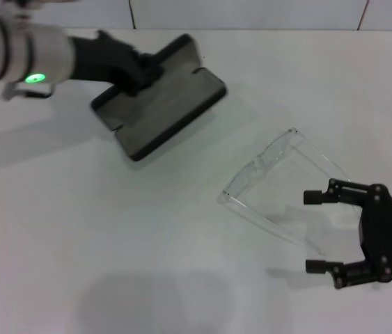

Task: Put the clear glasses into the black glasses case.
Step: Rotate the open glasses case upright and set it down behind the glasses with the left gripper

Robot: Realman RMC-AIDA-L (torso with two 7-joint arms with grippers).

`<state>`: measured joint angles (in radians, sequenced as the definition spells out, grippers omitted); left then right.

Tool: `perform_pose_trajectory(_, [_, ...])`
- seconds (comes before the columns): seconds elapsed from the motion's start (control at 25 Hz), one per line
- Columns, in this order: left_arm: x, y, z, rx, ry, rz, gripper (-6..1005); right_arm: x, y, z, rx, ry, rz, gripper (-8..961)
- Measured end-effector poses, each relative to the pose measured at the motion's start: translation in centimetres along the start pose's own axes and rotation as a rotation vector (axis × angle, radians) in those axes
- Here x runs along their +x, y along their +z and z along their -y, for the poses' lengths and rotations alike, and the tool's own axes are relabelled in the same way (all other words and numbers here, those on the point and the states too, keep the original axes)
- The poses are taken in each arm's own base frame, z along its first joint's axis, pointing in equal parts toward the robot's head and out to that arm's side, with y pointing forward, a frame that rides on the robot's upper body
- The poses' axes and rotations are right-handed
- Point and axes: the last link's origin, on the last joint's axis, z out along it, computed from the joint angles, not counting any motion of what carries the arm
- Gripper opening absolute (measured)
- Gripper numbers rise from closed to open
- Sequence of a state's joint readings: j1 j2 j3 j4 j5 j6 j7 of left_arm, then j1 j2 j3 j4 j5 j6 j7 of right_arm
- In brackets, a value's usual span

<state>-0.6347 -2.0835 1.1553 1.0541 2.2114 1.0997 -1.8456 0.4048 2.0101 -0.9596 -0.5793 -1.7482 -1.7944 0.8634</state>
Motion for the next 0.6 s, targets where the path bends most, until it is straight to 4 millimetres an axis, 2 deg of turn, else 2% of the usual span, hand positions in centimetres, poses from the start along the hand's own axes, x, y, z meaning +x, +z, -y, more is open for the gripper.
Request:
perform_pose_trajectory(0.24, [2.4,4.2,-2.2,-0.076,0.301,0.047,219,0.6,0.3,-0.6,-0.008,0.01,0.006,883])
perform_pose_trajectory(0.32, [2.5,4.4,-2.6,-0.088,0.324,0.054,223,0.8,0.4,-0.8,-0.005,0.009,0.011,883])
perform_pose_trajectory(0.36, [2.9,5.3,-4.0,-0.13,0.396,0.071,225,0.8,0.4,-0.8,-0.004,0.01,0.011,883])
perform_pose_trajectory(0.6, [3.2,6.3,-6.0,-0.186,0.504,0.095,236,1.0,0.5,-1.1,-0.005,0.019,0.016,882])
